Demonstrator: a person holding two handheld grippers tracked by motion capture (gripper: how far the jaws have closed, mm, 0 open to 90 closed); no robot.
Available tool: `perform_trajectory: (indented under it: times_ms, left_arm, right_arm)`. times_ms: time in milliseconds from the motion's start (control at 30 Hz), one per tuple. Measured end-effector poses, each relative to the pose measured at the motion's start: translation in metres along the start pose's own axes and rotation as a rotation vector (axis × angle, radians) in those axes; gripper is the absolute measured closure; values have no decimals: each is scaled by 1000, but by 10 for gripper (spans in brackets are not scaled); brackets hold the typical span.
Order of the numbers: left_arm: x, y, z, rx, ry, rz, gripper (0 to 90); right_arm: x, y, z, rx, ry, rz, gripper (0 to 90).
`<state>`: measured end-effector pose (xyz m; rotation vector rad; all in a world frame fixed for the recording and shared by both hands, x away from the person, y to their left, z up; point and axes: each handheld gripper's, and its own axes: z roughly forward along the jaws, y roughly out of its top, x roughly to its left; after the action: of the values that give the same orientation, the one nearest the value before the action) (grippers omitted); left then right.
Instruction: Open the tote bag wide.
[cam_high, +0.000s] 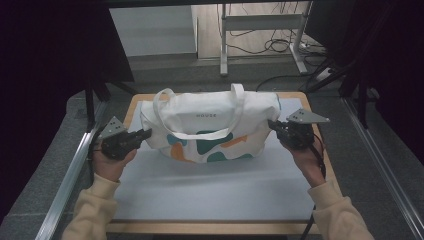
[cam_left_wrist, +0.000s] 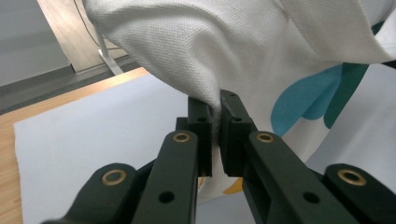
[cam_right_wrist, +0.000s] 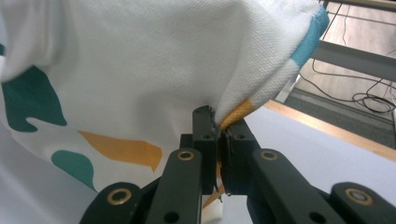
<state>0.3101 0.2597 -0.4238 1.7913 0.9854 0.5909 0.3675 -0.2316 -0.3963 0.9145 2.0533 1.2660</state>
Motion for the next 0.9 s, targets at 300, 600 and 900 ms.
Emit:
perform_trajectory:
  times_ms: [300, 600, 900]
  left_arm:
    - [-4, -11, 8, 25, -1, 19, 851]
    - [-9, -22, 15, 48, -1, 35, 854]
    - [-9, -31, 24, 75, -10, 26, 857]
  right_arm:
    - [5, -17, 11, 33, -2, -14, 857]
    - [11, -30, 19, 74, -3, -37, 860]
    - [15, -41, 29, 112, 2, -45, 861]
